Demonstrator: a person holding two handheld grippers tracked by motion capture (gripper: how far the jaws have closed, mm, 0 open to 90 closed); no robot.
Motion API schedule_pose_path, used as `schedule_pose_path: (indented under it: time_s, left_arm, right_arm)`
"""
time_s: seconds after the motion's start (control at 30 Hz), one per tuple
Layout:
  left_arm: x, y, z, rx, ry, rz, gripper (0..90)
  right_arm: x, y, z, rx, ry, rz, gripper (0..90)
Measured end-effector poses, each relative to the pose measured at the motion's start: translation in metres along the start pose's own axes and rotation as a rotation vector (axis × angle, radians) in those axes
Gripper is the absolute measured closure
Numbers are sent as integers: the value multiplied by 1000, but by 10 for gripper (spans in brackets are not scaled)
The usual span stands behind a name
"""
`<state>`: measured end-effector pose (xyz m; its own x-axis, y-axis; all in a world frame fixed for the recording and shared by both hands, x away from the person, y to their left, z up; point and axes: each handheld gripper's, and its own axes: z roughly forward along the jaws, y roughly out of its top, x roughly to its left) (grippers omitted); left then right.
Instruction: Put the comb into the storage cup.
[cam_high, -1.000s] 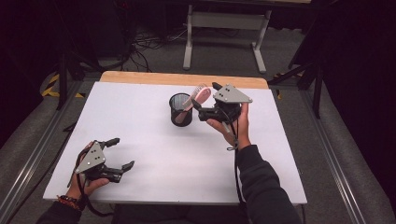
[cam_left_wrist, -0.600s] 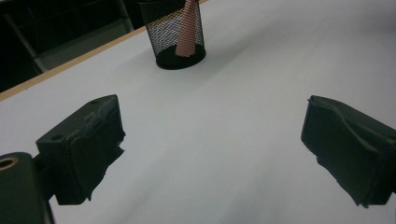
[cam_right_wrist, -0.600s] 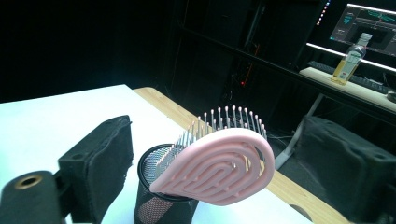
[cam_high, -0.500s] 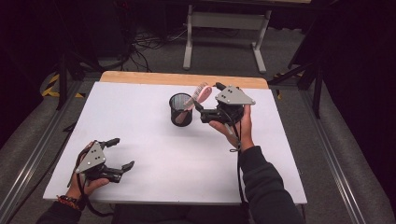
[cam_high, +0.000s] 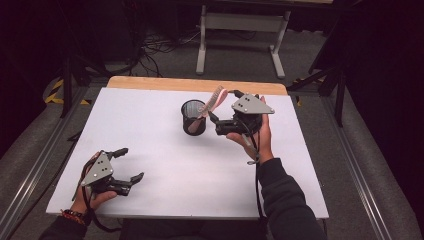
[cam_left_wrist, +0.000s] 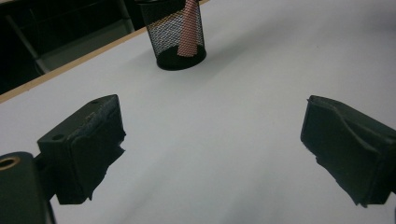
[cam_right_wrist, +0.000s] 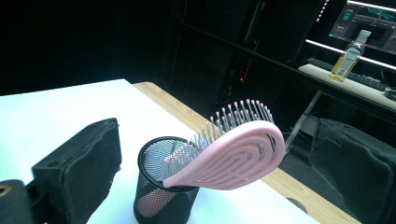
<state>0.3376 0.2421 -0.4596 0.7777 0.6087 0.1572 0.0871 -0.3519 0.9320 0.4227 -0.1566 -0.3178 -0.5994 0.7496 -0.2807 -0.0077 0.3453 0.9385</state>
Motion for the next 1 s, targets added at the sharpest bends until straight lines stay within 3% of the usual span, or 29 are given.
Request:
schedule_pose_path:
  time_s: [1.0]
  left_arm:
    - [0, 0, 0, -1, -3, 1, 68]
  right_arm:
    - [5, -4, -15, 21, -25, -59, 28]
